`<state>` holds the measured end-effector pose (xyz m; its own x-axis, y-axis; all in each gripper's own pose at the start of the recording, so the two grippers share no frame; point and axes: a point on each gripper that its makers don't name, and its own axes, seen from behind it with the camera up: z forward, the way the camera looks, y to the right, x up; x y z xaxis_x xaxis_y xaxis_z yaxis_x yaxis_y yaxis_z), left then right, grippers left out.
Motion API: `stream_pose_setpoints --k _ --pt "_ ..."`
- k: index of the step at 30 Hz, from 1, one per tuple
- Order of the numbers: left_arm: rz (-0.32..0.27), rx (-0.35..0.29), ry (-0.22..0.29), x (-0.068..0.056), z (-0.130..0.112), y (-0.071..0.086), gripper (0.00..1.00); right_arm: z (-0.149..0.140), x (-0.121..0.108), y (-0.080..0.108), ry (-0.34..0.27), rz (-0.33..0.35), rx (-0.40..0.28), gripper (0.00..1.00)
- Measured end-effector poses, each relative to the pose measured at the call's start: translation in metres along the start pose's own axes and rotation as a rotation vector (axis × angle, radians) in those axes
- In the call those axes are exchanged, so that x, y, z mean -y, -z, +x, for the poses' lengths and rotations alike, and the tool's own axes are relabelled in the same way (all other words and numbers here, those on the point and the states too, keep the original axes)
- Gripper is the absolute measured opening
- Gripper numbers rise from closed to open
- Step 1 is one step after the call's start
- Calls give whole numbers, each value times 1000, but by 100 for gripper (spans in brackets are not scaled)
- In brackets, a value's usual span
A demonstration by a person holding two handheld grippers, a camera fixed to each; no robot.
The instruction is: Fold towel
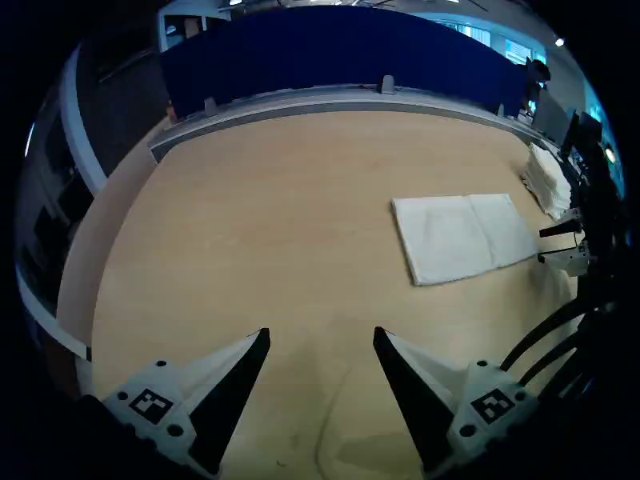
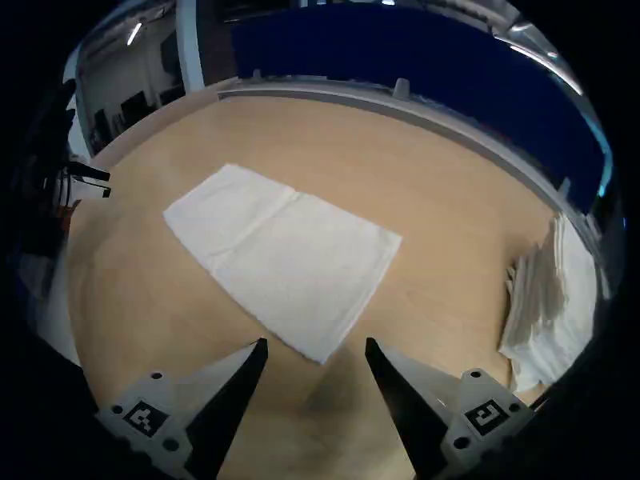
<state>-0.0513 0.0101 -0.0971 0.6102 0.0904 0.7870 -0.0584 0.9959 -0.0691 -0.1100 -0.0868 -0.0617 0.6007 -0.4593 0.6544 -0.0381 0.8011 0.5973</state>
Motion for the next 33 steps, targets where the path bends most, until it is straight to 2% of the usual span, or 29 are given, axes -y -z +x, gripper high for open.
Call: stream_pose_setpoints --k 2,6,8,18,22,26,33 --pt "11 5 19 6 -8 6 96 -3 3 -1 13 16 12 84" --pt "33 18 48 14 -21 15 96 -8 5 -3 35 24 32 82" --pt "39 23 59 17 -27 19 96 -11 4 -5 45 19 40 77" --pt "65 42 89 29 -48 31 96 -19 4 -10 47 21 64 30" --pt "73 44 92 35 -52 33 96 -20 3 -10 39 20 71 23" --pt "77 44 94 38 -54 36 96 -17 -2 -10 34 5 62 10" --pt "78 44 100 40 -54 43 96 -10 -5 -8 26 -5 44 8"
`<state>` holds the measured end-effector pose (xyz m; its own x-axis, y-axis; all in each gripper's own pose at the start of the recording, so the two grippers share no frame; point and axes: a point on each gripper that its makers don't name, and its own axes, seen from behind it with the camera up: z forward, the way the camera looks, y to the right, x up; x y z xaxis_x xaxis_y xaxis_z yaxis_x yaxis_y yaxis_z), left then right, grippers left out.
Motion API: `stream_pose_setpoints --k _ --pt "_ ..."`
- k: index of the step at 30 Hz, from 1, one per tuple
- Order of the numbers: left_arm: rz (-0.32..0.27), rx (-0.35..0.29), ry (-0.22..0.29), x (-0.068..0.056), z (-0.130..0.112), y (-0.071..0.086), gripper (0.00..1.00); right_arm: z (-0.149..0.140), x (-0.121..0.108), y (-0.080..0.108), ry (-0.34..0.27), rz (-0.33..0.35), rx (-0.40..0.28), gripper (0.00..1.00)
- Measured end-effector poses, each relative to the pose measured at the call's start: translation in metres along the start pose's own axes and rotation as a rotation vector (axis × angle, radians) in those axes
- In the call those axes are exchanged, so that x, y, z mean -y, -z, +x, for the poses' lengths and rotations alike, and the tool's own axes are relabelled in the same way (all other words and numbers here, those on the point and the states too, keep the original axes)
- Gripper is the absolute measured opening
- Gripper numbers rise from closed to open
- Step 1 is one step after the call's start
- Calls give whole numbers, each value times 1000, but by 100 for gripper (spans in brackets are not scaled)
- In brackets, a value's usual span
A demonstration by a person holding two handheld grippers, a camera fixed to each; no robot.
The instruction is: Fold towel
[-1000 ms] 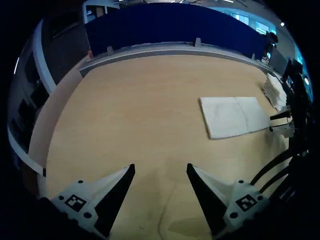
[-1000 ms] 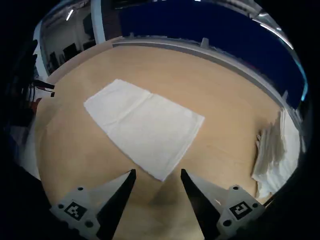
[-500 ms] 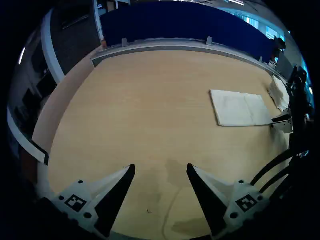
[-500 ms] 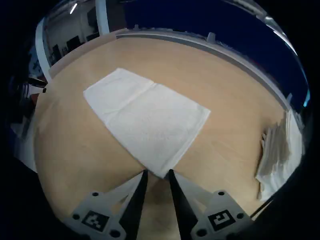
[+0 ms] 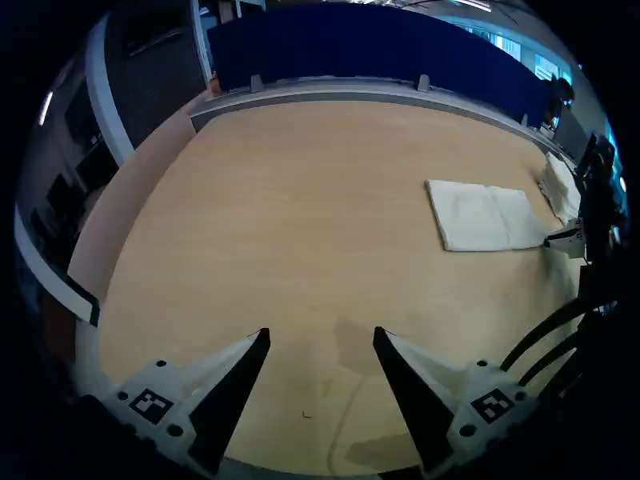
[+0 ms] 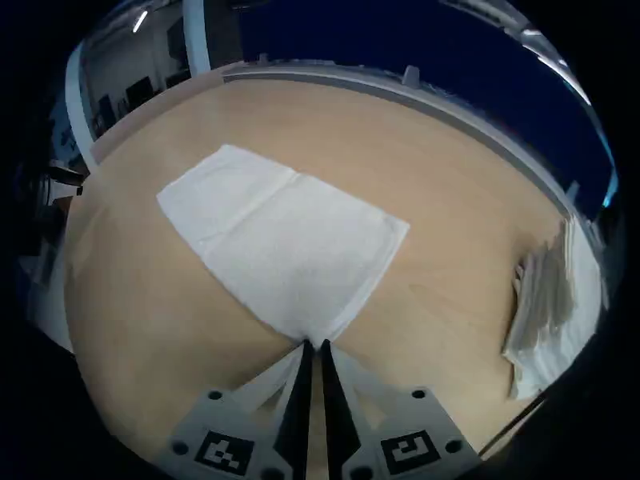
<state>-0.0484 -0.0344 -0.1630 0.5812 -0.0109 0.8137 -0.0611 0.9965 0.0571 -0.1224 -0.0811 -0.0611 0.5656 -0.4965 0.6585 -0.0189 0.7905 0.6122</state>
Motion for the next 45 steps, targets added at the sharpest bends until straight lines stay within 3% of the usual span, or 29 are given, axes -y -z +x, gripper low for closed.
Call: stream_pose_setpoints --k 11,24,35,41,45 --pt "4 -22 -1 4 4 8 96 46 -3 19 28 -23 -77 8" --pt "0 -72 48 8 13 25 96 148 34 37 182 9 -193 8" --pt "-2 -100 88 11 14 38 96 172 64 26 243 50 -196 8" --pt "4 -102 105 15 11 48 96 183 102 4 270 115 -197 8" --pt "11 -113 115 18 11 54 96 183 138 -22 288 175 -183 8"
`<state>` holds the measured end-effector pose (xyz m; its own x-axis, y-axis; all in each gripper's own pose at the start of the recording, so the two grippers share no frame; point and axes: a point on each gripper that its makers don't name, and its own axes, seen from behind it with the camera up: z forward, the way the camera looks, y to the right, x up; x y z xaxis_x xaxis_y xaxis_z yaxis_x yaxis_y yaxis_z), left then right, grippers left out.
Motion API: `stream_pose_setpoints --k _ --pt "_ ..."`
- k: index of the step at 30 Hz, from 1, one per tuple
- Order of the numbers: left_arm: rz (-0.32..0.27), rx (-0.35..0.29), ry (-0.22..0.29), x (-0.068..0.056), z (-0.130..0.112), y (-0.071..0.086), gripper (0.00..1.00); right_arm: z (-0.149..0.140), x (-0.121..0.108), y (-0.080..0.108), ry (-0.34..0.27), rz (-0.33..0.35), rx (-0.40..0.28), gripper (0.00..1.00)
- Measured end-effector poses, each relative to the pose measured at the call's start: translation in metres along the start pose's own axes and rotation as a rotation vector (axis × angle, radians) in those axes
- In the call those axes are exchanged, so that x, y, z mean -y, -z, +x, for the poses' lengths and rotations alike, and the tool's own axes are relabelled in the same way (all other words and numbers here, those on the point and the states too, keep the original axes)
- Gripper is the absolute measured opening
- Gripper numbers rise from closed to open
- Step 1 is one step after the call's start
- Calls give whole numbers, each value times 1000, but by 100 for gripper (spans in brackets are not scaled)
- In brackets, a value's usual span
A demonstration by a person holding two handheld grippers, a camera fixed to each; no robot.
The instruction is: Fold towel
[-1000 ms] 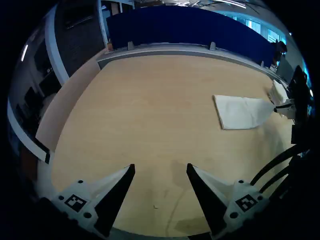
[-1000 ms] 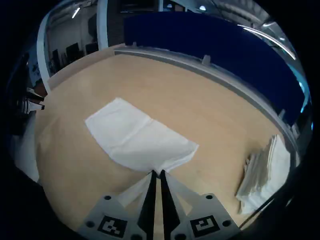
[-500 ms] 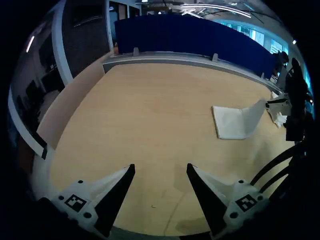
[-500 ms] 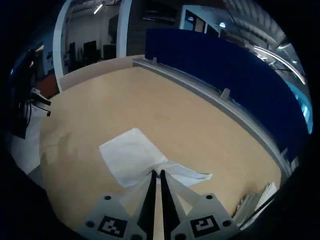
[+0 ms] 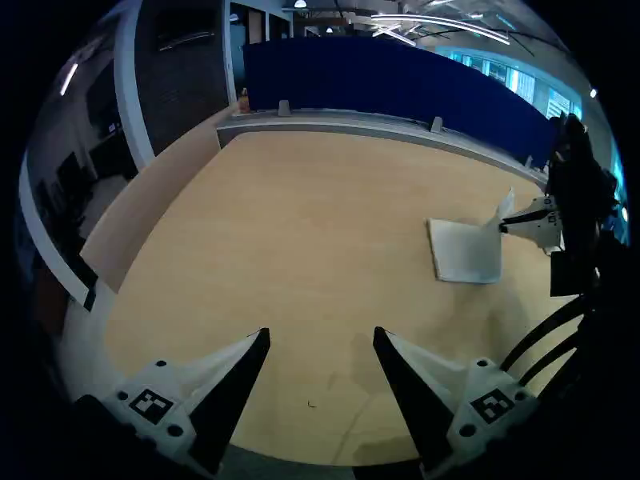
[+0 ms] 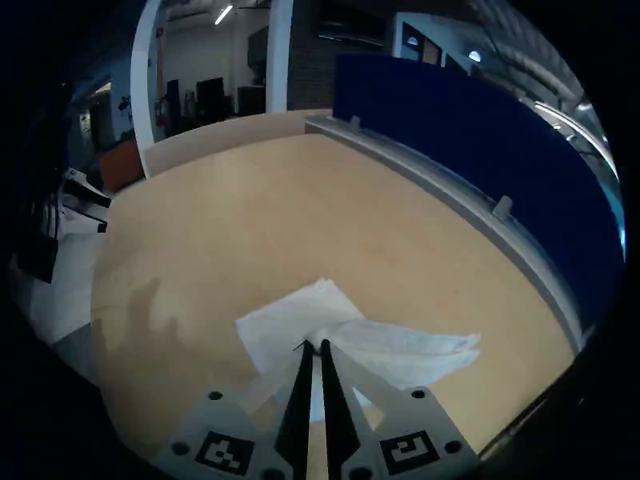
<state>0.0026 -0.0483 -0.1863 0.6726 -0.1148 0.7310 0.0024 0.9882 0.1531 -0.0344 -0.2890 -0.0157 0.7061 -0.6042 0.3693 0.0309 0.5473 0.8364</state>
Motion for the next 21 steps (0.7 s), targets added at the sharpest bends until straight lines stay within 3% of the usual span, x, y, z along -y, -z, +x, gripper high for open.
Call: stream_pose_setpoints --k 5,9,12,18,21 --pt "14 -1 4 5 -4 4 96 -8 36 -46 -19 76 27 8" --pt "20 0 9 8 -6 5 96 -19 52 -74 -64 109 65 8" --pt "19 0 12 9 -7 6 96 -24 53 -81 -77 108 76 8" --pt "19 2 13 10 -8 6 96 -26 53 -77 -64 114 79 9" --pt "19 4 13 10 -9 5 96 -25 52 -75 -63 119 78 15"
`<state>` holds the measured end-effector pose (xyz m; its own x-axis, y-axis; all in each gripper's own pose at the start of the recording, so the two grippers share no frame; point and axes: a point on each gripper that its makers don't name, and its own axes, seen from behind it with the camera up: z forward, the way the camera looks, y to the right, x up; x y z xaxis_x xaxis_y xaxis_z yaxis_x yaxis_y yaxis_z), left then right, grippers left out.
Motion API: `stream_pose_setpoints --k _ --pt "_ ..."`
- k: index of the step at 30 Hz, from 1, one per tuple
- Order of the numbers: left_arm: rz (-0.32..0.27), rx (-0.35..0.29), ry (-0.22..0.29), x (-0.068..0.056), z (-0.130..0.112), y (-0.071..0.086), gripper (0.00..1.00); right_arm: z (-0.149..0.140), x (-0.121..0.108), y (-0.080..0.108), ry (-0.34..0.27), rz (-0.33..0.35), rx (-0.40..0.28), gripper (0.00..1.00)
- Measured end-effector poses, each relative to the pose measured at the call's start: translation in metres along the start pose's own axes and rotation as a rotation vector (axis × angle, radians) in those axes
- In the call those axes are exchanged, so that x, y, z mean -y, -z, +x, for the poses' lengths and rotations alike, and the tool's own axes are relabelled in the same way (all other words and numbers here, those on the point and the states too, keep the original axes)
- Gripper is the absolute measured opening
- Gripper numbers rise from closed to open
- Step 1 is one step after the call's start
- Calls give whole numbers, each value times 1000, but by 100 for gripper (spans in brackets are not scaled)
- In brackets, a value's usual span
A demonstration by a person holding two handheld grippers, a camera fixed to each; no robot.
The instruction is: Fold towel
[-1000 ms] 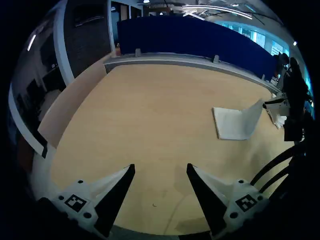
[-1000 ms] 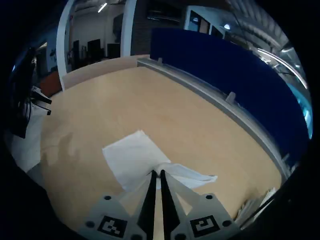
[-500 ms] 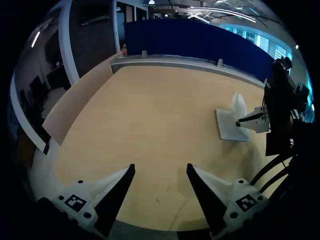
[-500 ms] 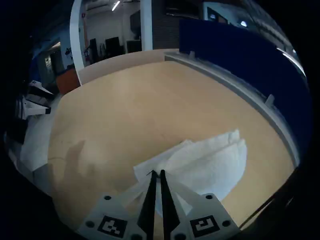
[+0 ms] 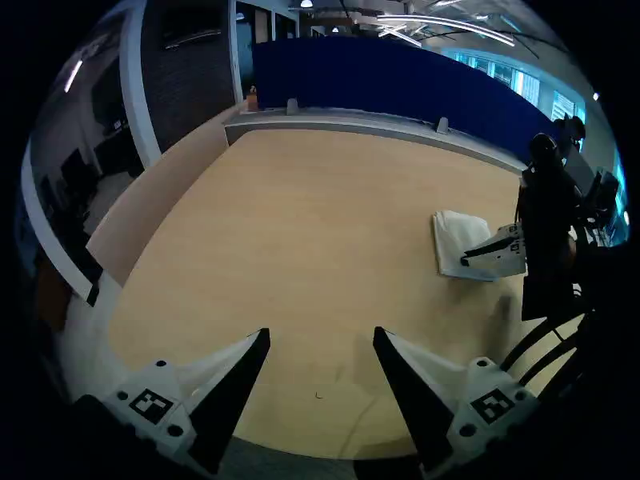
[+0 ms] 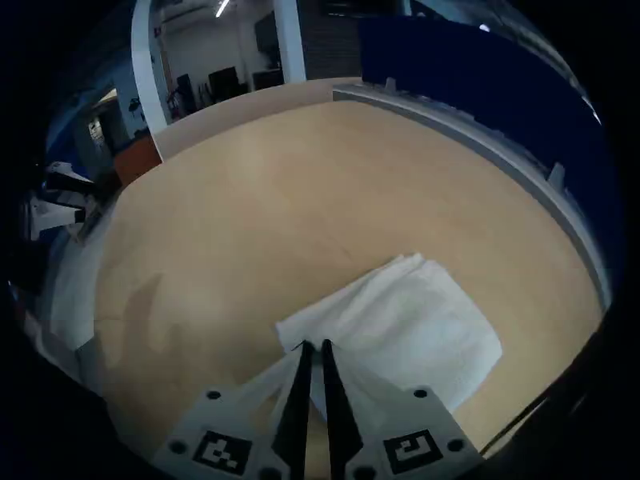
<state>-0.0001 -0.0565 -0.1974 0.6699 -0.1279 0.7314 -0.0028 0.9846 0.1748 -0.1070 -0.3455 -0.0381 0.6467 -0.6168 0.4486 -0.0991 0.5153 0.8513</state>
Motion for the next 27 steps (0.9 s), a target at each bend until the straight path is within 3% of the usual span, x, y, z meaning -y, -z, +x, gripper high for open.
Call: stream_pose_setpoints --k 1,3,10,16,27 --pt "0 0 0 0 0 0 96 1 0 1 -1 1 -3 20" --pt "-1 1 -2 -1 0 -1 96 2 -1 3 -2 0 -10 47" --pt "-3 3 -6 -2 2 -2 96 2 -7 16 -2 -31 -33 91" --pt "-6 2 -4 -5 5 -2 96 -9 -16 27 -14 -64 -35 100" --pt "-10 6 -12 -9 5 -3 96 -41 -29 47 -76 -117 -20 100"
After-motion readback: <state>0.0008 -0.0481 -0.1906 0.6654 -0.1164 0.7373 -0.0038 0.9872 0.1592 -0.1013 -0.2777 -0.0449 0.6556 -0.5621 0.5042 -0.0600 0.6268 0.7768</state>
